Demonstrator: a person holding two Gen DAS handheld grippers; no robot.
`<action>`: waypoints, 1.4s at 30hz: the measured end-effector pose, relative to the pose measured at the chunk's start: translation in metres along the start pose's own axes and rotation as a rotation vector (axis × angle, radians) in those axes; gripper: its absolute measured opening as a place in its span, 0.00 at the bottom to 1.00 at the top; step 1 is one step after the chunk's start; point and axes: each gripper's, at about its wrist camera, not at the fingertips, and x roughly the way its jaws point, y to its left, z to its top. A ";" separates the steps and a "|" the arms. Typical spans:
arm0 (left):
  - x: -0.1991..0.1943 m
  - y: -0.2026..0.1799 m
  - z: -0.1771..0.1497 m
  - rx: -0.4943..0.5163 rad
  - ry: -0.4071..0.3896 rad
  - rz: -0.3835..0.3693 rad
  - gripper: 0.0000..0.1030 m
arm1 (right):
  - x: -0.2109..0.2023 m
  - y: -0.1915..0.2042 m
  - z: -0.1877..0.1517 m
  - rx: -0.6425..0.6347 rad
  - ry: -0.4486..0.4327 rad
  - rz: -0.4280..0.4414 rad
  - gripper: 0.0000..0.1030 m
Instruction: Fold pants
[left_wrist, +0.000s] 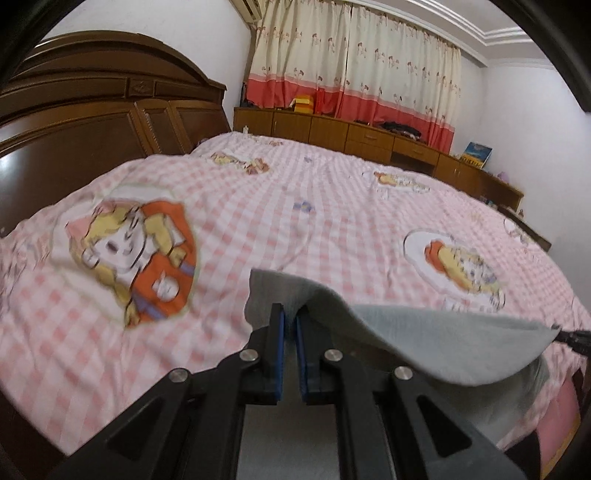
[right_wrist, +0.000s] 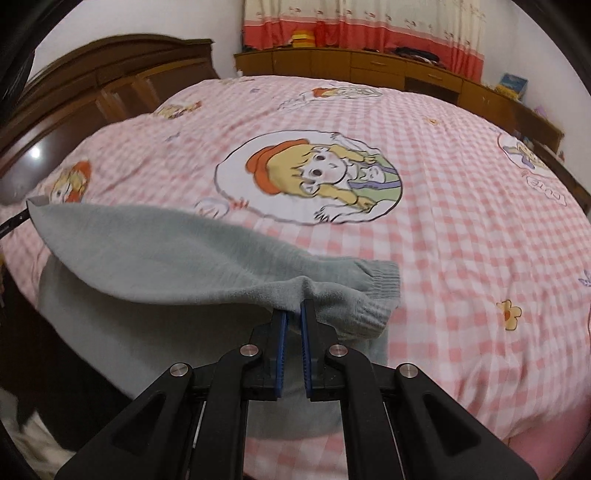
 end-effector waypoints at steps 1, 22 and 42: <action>-0.003 0.002 -0.010 0.003 0.004 0.007 0.06 | 0.001 0.002 -0.005 -0.002 0.004 -0.003 0.08; -0.008 0.036 -0.144 -0.143 0.199 -0.023 0.18 | 0.026 -0.006 -0.071 0.011 0.148 -0.021 0.06; -0.045 0.064 -0.081 -0.184 0.084 -0.052 0.34 | -0.011 0.040 -0.041 0.000 0.088 0.044 0.37</action>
